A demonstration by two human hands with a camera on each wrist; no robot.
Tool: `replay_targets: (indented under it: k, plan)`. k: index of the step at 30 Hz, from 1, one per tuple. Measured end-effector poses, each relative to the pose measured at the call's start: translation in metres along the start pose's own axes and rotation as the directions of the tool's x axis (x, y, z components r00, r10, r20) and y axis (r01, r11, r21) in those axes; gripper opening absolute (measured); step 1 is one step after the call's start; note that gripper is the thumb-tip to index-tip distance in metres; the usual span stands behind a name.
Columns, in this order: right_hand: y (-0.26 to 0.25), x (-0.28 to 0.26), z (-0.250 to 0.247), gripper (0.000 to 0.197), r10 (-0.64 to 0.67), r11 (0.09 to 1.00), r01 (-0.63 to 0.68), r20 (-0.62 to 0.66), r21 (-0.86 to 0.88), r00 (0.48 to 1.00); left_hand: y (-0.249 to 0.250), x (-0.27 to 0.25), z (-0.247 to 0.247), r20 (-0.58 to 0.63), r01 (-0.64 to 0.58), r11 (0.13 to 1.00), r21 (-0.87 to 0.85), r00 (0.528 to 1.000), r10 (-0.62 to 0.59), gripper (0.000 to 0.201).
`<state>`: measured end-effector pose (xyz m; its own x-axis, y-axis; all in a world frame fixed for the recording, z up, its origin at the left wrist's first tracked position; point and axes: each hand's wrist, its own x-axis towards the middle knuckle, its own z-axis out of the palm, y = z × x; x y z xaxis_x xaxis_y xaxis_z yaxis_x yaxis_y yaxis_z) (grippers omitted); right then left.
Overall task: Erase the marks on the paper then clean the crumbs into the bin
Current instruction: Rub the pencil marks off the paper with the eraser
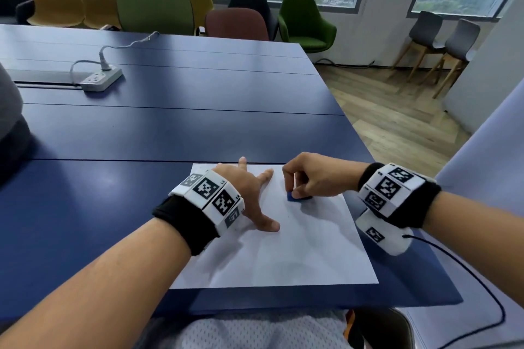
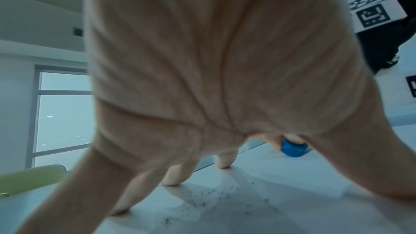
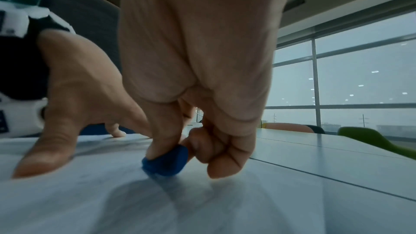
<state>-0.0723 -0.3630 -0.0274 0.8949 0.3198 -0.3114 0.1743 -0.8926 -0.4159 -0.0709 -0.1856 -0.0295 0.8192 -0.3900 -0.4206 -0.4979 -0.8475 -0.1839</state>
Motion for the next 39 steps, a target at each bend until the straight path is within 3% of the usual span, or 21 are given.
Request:
replay_targets:
  k: [2, 5, 10, 15, 20, 24, 29, 34, 39]
  plan:
    - [0.0, 0.003, -0.004, 0.004, 0.013, 1.0, -0.013, -0.018, -0.02, 1.0, 0.0, 0.0, 0.0, 0.002, -0.001, 1.0, -0.004, 1.0, 0.001, 0.12]
    - [0.002, 0.01, -0.007, 0.001, 0.061, 0.998, -0.062, -0.155, 0.001, 0.986, 0.0, 0.0, 0.0, -0.003, 0.002, 1.0, -0.003, 1.0, -0.002, 0.12]
    - [-0.002, -0.001, -0.007, 0.002, 0.026, 0.999, -0.023, 0.079, -0.041, 0.997, 0.0, -0.001, 0.0, -0.003, 0.011, 1.0, 0.004, 1.0, -0.011, 0.12]
    - [0.004, 0.007, -0.005, 0.004, 0.087, 0.996, -0.086, -0.164, 0.01, 0.983, 0.001, -0.002, -0.001, -0.002, 0.014, 1.0, 0.008, 1.0, -0.014, 0.12]
    - [0.001, -0.004, -0.007, 0.003, 0.038, 0.999, -0.039, 0.071, 0.009, 0.997, 0.001, -0.002, -0.001, 0.001, 0.014, 1.0, 0.006, 1.0, -0.014, 0.12]
    - [0.004, 0.01, -0.01, 0.008, 0.106, 0.994, -0.105, -0.155, 0.017, 0.982, 0.001, -0.001, -0.001, 0.005, 0.017, 1.0, 0.001, 1.0, -0.017, 0.12]
    - [0.004, 0.005, -0.007, 0.003, 0.053, 0.998, -0.054, 0.017, 0.044, 0.998, 0.001, -0.001, -0.001, 0.012, 0.015, 1.0, 0.01, 1.0, -0.015, 0.12]
    - [0.001, 0.023, -0.012, 0.012, 0.12, 0.993, -0.12, -0.19, 0.012, 0.974, 0.0, -0.001, -0.002, 0.008, 0.009, 1.0, 0.004, 1.0, -0.009, 0.12]
    - [-0.002, 0.02, -0.007, 0.007, 0.062, 0.998, -0.062, -0.07, 0.004, 0.996, 0.002, 0.0, -0.002, 0.019, 0.015, 1.0, 0.012, 1.0, -0.016, 0.119]
